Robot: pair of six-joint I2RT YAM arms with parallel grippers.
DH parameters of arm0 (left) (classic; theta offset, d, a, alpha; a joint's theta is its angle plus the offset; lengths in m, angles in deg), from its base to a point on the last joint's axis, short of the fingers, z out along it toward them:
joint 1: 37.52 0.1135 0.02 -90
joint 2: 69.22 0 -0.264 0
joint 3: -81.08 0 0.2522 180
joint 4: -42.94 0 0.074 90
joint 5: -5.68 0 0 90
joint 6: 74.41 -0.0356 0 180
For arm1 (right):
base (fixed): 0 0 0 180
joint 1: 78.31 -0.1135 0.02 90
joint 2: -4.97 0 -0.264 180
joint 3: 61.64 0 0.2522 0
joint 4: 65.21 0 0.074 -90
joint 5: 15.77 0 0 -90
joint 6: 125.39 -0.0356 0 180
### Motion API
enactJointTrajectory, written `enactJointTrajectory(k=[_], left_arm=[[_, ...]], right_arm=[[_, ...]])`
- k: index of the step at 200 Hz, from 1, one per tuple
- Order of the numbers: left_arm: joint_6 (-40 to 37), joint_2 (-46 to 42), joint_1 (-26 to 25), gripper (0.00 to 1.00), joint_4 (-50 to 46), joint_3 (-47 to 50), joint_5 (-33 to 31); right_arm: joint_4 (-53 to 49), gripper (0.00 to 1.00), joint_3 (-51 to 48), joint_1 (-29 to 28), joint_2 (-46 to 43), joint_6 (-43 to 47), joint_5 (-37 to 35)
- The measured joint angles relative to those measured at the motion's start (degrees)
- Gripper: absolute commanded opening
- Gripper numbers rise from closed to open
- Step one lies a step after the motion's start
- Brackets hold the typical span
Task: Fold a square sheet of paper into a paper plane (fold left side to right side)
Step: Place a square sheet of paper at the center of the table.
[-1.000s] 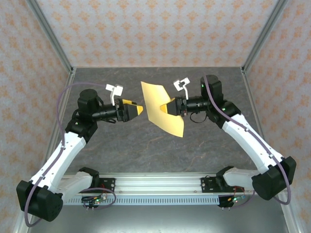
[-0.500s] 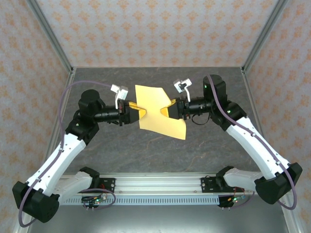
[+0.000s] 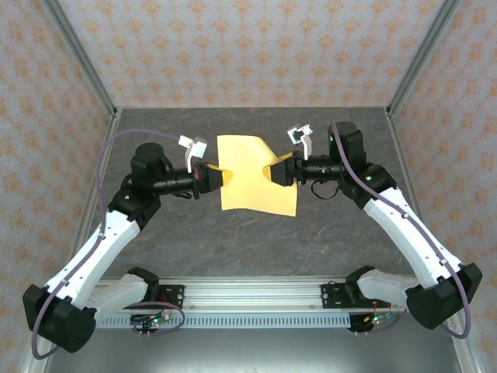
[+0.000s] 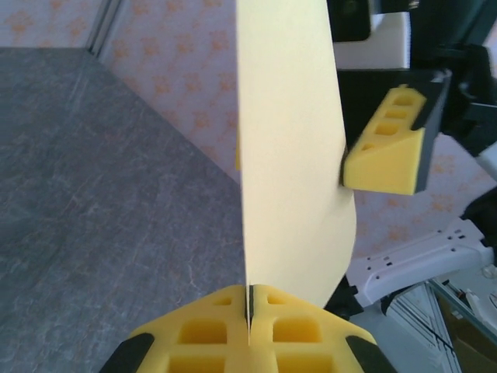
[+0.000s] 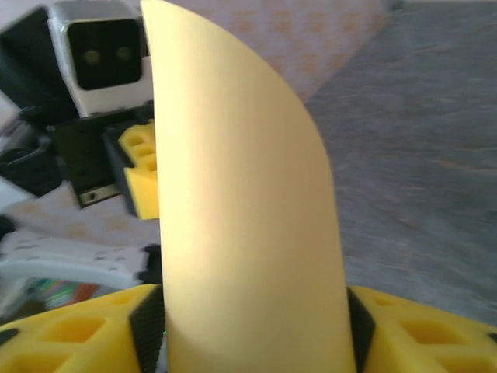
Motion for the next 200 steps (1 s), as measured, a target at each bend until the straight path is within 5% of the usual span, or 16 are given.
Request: enactJointTrajectory(k=[69,138,200], left_arm=[[3.3,21.9,0.0,0.00,-3.1,2.9,-9.9],[2.9,38.3,0.0,0.00,-5.7,2.6,-15.2],[1.2,38.3,-0.4,0.00,-8.4,-0.5,-16.5]], right_arm=[[1.2,0.82,-13.1,1.1,0.2,-7.5,-27.5],[18.5,0.35,-23.1,-0.7,15.8,-24.5,-25.2],[20.8,0.30,-19.6,-3.9,29.3,-29.0,-25.2]])
